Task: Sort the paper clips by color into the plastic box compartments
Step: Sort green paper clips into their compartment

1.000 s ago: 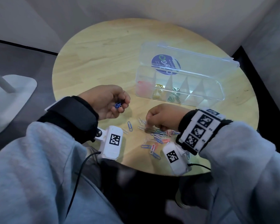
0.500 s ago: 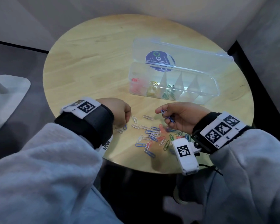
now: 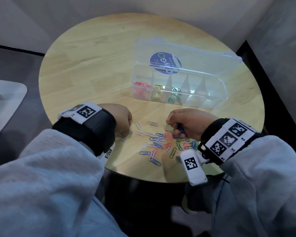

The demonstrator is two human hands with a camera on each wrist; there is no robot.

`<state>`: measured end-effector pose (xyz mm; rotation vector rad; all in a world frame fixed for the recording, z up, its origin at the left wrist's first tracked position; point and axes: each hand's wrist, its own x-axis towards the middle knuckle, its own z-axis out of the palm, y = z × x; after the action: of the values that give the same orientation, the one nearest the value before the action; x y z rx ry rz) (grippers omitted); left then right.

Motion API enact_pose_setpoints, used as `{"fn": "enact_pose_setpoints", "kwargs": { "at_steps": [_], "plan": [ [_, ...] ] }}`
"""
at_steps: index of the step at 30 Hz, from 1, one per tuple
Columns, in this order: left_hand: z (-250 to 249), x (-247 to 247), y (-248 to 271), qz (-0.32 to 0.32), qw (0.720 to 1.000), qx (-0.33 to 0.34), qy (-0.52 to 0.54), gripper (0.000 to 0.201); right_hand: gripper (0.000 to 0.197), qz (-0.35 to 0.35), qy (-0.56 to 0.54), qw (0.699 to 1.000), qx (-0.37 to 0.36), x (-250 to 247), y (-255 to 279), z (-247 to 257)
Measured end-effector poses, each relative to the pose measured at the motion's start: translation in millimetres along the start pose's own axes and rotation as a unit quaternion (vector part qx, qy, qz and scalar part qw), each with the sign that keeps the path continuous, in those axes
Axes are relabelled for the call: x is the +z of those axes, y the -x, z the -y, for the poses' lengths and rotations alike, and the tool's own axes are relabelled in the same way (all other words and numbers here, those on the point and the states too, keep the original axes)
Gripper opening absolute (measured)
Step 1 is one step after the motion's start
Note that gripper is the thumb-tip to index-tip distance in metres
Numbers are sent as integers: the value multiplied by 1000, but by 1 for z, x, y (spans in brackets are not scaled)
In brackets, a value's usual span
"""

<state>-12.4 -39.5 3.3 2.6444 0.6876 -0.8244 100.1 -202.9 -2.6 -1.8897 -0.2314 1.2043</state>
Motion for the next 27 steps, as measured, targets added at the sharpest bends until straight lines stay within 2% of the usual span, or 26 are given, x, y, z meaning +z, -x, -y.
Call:
{"fn": "enact_pose_setpoints", "kwargs": {
  "at_steps": [2,4,7,10,13,16,18,21,24,27],
  "plan": [
    [3,-2,1,1,999,3,44,15,29,-5,56,998,-9,-1,0,0],
    [5,-7,3,13,993,11,114,16,29,-10,162,986,-19,-1,3,1],
    [6,-14,5,30,968,41,246,25,17,-23,281,959,-38,2,6,5],
    [8,-18,5,26,921,72,382,36,13,-43,373,926,-46,8,5,8],
    [10,-19,4,21,866,87,493,39,12,-32,432,900,-45,14,2,11],
    [11,-20,4,35,820,99,563,33,6,-28,490,869,-57,22,1,13],
    [10,-22,5,49,793,103,599,21,6,-24,515,855,-59,26,1,14],
    [9,-24,5,56,769,96,629,19,5,-14,528,848,-49,29,1,15],
    [9,-23,5,66,767,80,634,29,12,-16,528,848,-41,27,1,14],
    [8,-23,5,87,757,82,642,31,22,-7,480,877,-28,18,0,12]
  ]
}}
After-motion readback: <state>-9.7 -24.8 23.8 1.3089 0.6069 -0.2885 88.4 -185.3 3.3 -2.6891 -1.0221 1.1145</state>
